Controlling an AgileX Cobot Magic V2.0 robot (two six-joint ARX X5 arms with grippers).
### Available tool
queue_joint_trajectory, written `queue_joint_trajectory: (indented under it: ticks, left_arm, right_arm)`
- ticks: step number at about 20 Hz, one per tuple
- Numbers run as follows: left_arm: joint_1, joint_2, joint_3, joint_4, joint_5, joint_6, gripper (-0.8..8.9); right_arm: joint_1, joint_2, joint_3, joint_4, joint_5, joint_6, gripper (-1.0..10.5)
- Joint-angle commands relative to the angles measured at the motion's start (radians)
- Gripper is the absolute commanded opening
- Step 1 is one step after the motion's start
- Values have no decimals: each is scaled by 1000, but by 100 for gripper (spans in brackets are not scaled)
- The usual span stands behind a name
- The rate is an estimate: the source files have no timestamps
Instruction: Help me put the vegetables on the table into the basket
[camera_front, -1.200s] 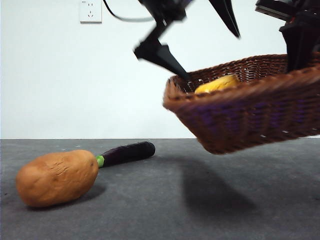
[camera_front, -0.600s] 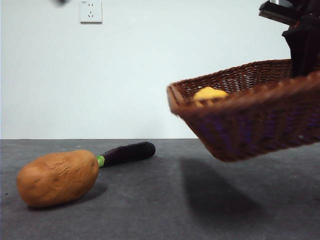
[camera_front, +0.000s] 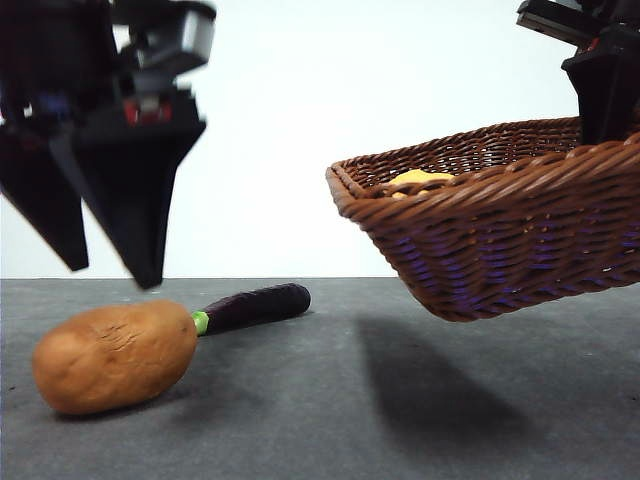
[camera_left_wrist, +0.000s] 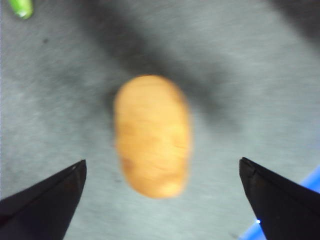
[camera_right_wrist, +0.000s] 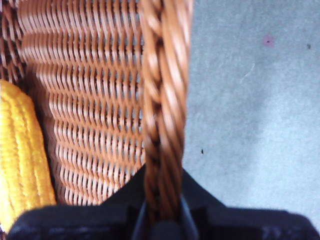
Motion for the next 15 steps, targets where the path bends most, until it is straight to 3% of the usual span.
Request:
queue_joint_trajectory:
  ticks: [1,4,8,9,12,15]
  left_arm:
    - [54,71,-11,25,22,60,576]
    - [116,147,-11,74,185,86,575]
    - [120,221,-11,101,179,121,554]
    - [119,235,-11,99,178,123,466]
    - [119,260,-11,95,172,137,-3]
    - [119,222,-10,106,191,122,-8]
  right_arm:
    - [1,1,8,-1,-11,-11,-11]
    - [1,1,8,-4,-11,-11,-11]
    - [1,1,8,-4,-11,-11,-11]
    - [1,1,8,-2,-11,-11,-11]
    - [1,1,8,-1,-11,-11,-11]
    - [1,1,8,0,-11,-10,-11]
